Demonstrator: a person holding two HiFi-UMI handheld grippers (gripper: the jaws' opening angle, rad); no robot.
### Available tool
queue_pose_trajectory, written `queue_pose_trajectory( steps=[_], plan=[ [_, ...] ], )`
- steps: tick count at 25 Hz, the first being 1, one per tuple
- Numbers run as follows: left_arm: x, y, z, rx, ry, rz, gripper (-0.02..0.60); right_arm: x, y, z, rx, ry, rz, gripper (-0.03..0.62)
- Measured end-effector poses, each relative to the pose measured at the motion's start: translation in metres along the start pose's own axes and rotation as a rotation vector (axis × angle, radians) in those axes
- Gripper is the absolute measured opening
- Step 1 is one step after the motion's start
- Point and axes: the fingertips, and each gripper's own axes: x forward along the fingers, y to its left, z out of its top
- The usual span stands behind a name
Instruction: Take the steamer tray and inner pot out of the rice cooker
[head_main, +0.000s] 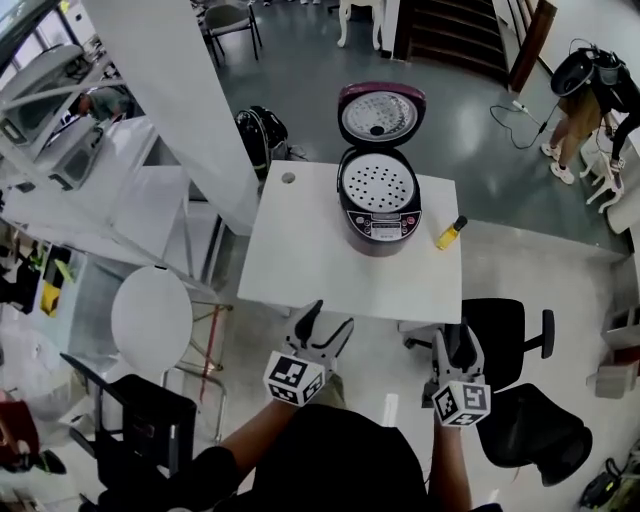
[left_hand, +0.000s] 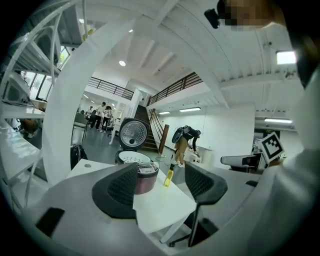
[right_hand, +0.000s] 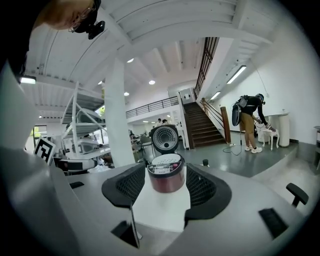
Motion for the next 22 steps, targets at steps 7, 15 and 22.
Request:
queue_pose_trajectory(
  steps=[7, 15, 22],
  plan=[
    [0.048, 0.043, 0.028, -0.001, -0.013, -0.097, 0.272, 0.069, 0.03, 0.002, -0.034, 0.05, -0.014, 0.227],
    [0.063, 0.08, 0.04, -0.025, -0.03, -0.114, 0.272, 0.106, 0.055, -0.001, -0.058, 0.07, -0.014, 0.227],
    [0.062, 0.106, 0.031, -0.063, -0.037, -0.006, 0.272, 0.134, 0.07, -0.005, -0.06, 0.082, 0.043, 0.227]
  ],
)
